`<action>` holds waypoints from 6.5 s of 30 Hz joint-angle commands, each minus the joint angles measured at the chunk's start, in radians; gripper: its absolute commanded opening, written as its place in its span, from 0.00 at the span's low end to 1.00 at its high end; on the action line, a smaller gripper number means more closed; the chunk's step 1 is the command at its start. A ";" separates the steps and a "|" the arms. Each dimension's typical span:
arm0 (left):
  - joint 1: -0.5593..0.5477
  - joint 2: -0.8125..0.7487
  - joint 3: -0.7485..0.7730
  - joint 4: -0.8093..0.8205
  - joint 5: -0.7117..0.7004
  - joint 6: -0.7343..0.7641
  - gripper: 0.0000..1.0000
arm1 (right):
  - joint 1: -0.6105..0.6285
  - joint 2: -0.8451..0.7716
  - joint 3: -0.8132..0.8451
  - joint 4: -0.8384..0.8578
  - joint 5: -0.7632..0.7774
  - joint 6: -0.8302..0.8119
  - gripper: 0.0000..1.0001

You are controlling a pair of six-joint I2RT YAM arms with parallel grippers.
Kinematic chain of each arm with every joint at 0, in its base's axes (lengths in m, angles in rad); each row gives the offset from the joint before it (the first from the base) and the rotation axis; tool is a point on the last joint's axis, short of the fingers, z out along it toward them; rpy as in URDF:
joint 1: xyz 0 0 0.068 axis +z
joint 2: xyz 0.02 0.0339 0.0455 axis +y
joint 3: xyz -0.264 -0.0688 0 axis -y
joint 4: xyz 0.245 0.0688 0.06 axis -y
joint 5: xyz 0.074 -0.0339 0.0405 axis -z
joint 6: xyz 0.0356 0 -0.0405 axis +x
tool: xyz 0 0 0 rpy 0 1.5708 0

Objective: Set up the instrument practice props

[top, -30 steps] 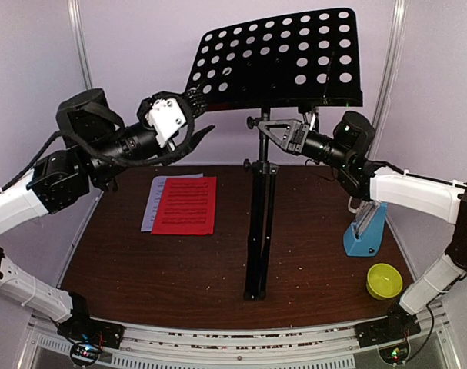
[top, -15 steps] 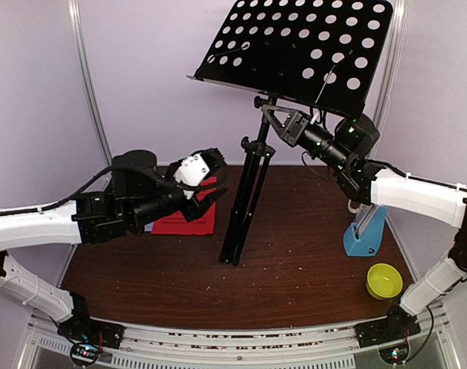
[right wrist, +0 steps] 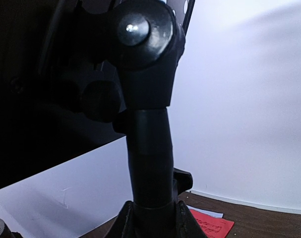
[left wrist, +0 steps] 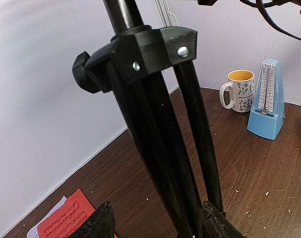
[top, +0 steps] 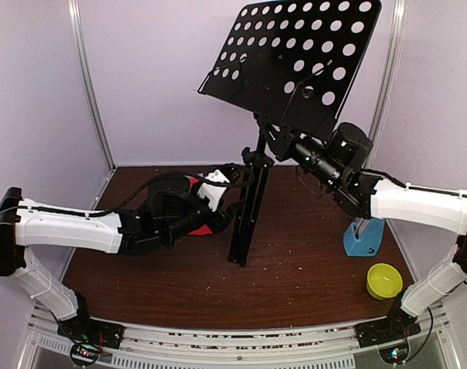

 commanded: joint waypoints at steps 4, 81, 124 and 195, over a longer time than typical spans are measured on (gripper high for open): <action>0.004 0.075 -0.001 0.154 -0.166 -0.060 0.57 | 0.039 -0.107 0.020 0.297 0.137 -0.051 0.00; 0.125 0.376 0.073 0.228 0.116 0.159 0.00 | 0.065 -0.043 0.306 -0.151 0.102 -0.148 0.00; 0.120 0.387 0.065 0.194 0.119 0.085 0.00 | -0.063 -0.215 -0.249 -0.297 -0.073 0.003 0.88; 0.152 0.273 -0.012 0.151 0.169 0.039 0.19 | -0.129 0.031 -0.096 -0.602 -0.202 -0.273 0.00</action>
